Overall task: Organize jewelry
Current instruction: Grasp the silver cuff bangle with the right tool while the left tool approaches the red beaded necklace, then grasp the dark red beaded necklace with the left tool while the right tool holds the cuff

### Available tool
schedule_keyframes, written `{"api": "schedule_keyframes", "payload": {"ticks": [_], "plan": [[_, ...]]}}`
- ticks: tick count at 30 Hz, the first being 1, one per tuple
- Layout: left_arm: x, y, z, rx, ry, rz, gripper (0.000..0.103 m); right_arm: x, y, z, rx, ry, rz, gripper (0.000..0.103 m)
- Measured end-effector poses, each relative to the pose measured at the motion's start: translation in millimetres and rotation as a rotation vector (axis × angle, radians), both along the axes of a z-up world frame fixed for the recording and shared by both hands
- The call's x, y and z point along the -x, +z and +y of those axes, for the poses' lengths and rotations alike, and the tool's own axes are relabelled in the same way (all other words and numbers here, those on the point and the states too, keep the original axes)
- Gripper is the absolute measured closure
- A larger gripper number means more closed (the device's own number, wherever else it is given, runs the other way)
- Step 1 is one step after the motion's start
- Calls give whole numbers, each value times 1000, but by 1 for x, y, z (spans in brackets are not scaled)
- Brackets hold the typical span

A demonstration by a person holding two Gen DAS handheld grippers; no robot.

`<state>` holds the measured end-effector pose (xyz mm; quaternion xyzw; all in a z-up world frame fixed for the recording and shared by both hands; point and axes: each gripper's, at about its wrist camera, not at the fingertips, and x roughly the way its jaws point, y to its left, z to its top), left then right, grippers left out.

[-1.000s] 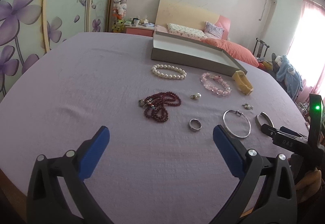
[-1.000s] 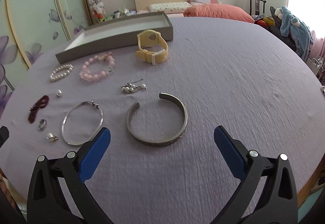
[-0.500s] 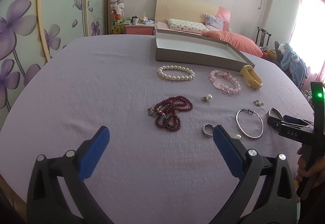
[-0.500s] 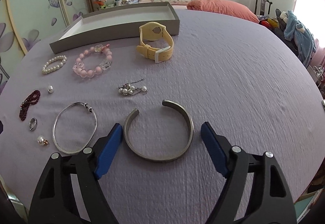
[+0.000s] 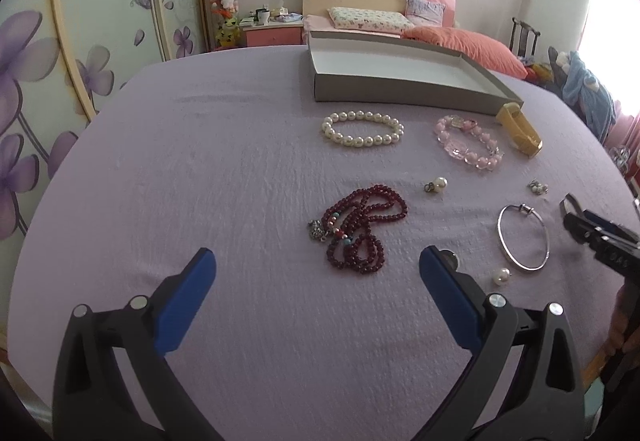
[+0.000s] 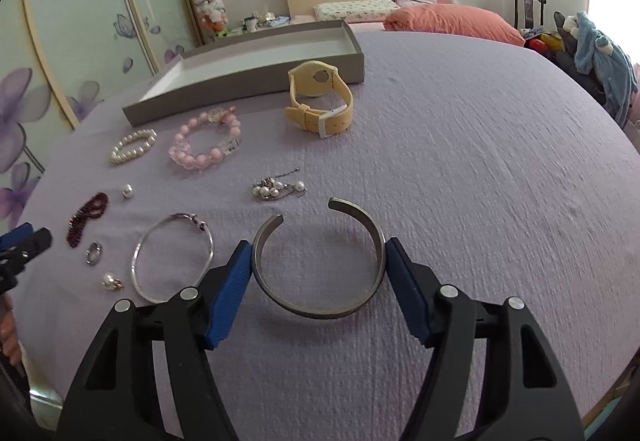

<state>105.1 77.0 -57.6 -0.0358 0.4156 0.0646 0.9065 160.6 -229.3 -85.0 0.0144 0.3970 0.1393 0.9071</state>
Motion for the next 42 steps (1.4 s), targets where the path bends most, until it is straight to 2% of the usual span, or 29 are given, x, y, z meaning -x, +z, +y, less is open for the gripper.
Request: {"api": "schedule_keyframes", "payload": {"ticks": [1,6,11,17,18,23,28,31,36,42], "plan": [[-4,-1,-2,-15,-8,7,10,1,2,0,-4,3,-4,34],[-23,-9,-7,-38,-40,43,28,3,8,2,-22,21,-18,34],[-38,-14,-15,-59,-70,62,29,3,8,3,-31,30,-17,34],[-51,-23,-14,-33,-80,82,33,3,10,1,-48,28,-17,34],[-52,-23,-14,-15,-84,83,38,3,10,0,-49,27,-18,34],[-52,-21,-19,-16,-106,82,58,2,10,-1,-68,28,-9,34],[-51,-19,-26,-11,-143,80,90,4,10,0,-78,34,-8,34],[-51,-19,-27,-18,-148,77,91,6,12,1,-78,40,-13,34],[-48,-13,-19,23,-144,60,95,8,19,2,-78,46,-35,34],[-38,19,-4,49,-128,-29,96,4,34,4,-84,57,-73,34]]}}
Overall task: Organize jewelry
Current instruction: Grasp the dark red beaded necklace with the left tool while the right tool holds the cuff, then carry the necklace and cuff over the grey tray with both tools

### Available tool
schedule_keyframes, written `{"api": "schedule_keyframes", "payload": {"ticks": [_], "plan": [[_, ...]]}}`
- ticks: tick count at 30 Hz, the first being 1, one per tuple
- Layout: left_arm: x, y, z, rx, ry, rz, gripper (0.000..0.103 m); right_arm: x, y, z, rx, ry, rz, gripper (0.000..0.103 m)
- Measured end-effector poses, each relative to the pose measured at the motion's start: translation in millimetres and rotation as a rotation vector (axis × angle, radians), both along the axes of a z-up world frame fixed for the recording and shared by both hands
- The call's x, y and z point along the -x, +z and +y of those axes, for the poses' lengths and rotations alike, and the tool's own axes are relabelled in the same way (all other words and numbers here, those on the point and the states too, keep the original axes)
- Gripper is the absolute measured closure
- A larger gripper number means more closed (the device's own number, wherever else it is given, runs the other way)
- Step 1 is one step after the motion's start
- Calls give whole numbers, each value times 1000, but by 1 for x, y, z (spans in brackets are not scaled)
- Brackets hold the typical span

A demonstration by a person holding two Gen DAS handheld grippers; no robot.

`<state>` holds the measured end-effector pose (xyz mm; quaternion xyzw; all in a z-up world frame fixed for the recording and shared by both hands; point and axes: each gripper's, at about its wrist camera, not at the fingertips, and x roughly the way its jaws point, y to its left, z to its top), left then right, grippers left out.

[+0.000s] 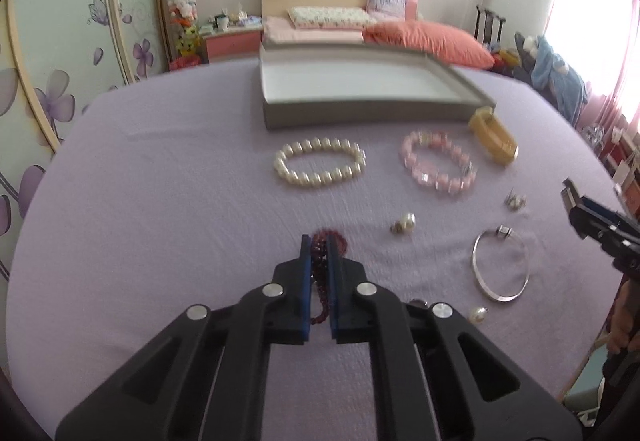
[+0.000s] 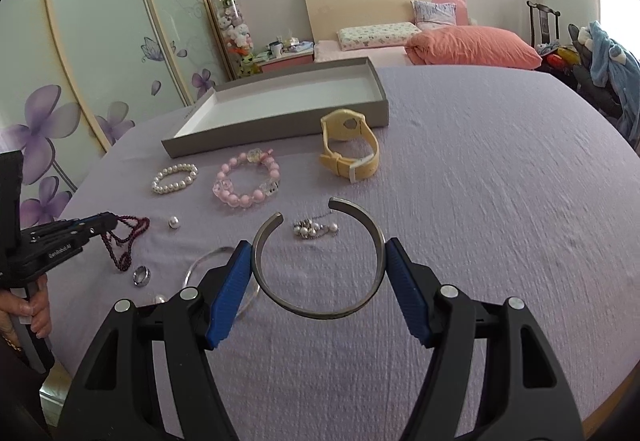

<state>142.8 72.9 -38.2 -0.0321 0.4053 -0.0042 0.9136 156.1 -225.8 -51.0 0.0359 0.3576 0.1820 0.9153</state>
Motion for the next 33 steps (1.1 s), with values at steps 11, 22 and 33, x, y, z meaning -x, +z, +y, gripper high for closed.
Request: {"api": "schedule_keyframes", "payload": {"ticks": [11,22,33], "plan": [[10,57,14,22,36,-136,96,-8,28,12,-17,50,-55,34],[-8,112,5,20,26,-242,96,-37,61,28,-18,89,-124,34],[-83,167,-11,29,28,-342,96,-118,78,36,-11,46,-126,34]]}}
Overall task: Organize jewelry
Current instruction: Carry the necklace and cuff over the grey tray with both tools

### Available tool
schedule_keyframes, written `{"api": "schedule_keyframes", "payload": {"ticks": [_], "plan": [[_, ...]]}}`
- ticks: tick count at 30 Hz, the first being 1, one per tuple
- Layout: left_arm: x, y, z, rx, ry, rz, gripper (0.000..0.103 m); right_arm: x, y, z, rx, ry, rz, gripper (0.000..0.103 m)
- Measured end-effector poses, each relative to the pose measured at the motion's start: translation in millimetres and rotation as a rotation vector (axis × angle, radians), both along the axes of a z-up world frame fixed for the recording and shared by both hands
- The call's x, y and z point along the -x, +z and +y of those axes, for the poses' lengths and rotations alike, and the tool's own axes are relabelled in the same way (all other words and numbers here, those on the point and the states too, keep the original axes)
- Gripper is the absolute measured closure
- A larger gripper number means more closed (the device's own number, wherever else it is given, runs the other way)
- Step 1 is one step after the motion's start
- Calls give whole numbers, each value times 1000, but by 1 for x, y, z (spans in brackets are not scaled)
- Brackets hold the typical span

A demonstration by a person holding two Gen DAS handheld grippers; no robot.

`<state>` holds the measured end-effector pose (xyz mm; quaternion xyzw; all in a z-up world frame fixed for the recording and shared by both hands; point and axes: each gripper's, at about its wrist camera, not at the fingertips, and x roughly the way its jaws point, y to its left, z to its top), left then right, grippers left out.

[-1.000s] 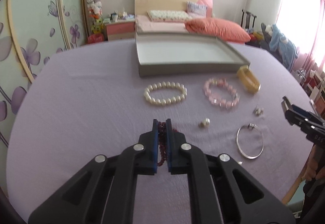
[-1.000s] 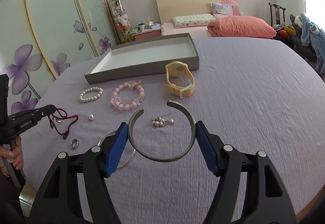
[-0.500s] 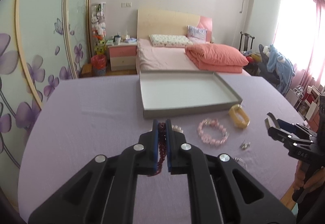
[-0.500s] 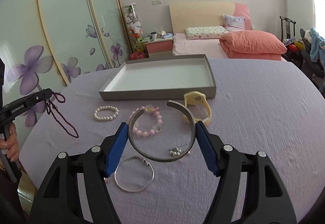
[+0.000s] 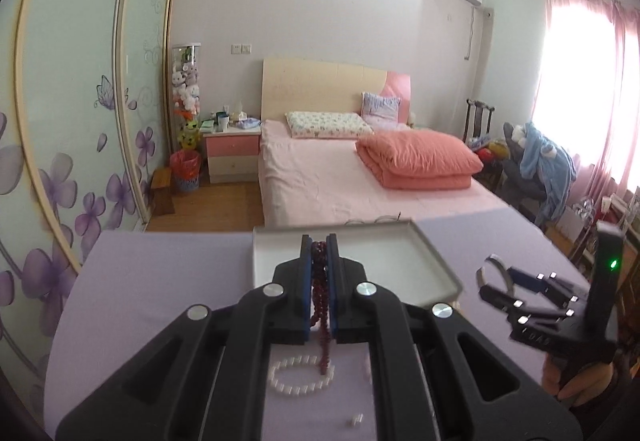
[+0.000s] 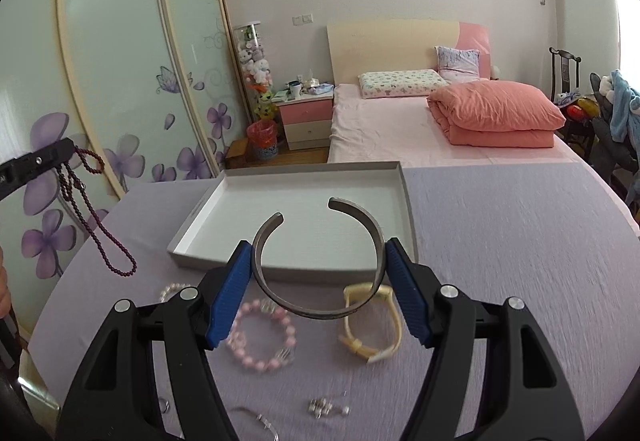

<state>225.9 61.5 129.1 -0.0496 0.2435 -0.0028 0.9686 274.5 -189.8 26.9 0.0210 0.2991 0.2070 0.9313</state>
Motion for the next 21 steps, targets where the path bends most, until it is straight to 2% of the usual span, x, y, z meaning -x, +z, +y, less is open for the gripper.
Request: {"api": "schedule_keyframes", "payload": {"ticks": [3,8,15,21], "plan": [[-27,3,-2,-7,8,-6,96,-28,0,6,10,-8,13,34],[-79,-13,-3,11,19,46,96,-75,-9,23,55,-13,61,34],[-139,-48,1,48,30,125,96,-140,-40,46,126,-44,202,34],[-175,-73,10,49,46,162,96,-173,-68,59,175,-70,304,34]]}}
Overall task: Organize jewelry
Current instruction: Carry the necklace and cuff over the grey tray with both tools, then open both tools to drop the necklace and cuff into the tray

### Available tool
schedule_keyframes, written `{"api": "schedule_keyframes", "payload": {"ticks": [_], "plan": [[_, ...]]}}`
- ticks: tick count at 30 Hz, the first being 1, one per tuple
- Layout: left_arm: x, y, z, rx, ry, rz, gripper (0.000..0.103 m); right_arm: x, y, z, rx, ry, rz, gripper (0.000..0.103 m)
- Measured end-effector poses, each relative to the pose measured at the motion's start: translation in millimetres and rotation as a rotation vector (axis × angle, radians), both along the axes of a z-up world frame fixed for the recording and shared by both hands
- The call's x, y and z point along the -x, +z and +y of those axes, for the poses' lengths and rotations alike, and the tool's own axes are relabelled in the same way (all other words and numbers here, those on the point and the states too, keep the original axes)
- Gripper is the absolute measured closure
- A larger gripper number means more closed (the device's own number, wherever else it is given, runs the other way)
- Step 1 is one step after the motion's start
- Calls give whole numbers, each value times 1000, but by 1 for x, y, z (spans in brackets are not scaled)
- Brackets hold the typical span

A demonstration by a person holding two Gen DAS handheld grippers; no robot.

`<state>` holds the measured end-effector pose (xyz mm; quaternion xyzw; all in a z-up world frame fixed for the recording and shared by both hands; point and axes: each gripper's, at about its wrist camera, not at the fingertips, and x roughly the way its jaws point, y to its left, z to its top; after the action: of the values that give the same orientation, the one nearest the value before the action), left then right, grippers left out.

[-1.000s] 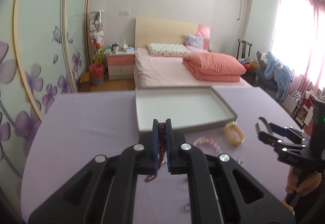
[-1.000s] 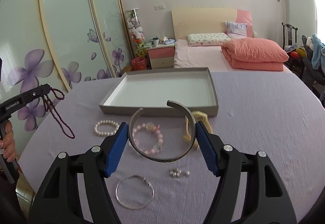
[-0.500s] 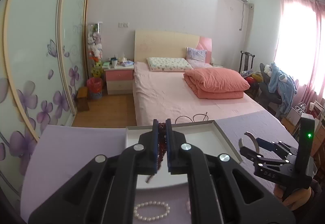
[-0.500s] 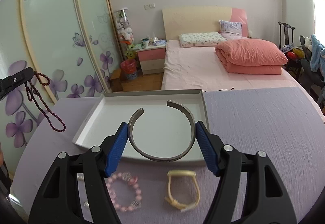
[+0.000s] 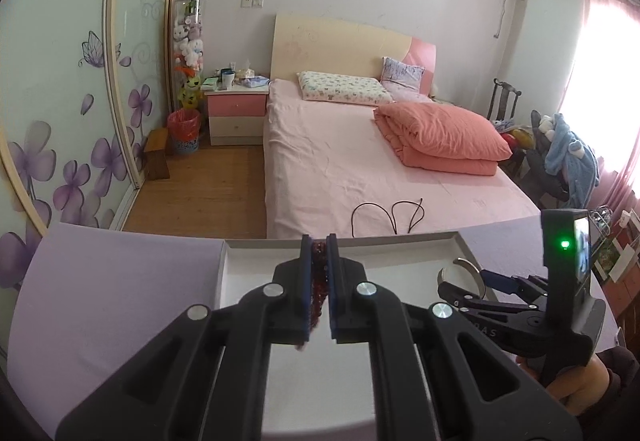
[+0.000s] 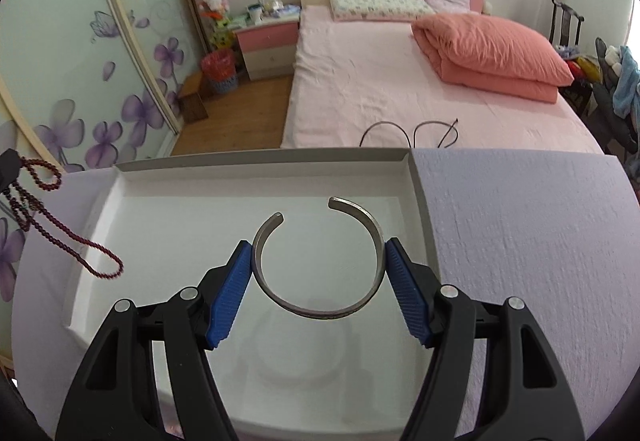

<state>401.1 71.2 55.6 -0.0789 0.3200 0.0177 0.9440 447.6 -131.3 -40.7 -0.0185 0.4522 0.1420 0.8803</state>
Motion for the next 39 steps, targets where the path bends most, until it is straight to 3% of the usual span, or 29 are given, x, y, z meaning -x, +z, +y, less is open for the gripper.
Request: {"api": "schedule_keyframes", "payload": {"ticks": [11,13,15,16,23,24,25,27,29,32,39], "plan": [[-35,-28,9,-10,34,41,96,-29,-18,7,81,-30,73,34],[-39,-31,8,-14,40,43,96,-30,-18,5,72,-32,80,32],[-41,-34,9,-13,46,44,96,-30,-14,2,45,-27,78,18],[-42,-35,10,-13,48,45,96,-27,-10,0,23,-23,66,17],[-41,-47,12,8,70,72,93,-10,8,-14,-26,-14,4,17],[-38,-46,14,18,71,71,85,-8,9,-16,-27,-14,-1,17],[-35,-45,16,26,78,69,69,-3,11,-19,-30,-13,-12,17],[-24,-38,22,37,103,50,51,9,17,-28,-20,-15,-47,17],[-12,-31,28,56,102,30,50,22,23,-35,-23,-10,-80,17],[14,-20,35,63,115,4,36,49,34,-48,-47,-3,-126,17],[106,-14,38,8,127,-26,23,128,47,-71,-96,17,-208,17]]}}
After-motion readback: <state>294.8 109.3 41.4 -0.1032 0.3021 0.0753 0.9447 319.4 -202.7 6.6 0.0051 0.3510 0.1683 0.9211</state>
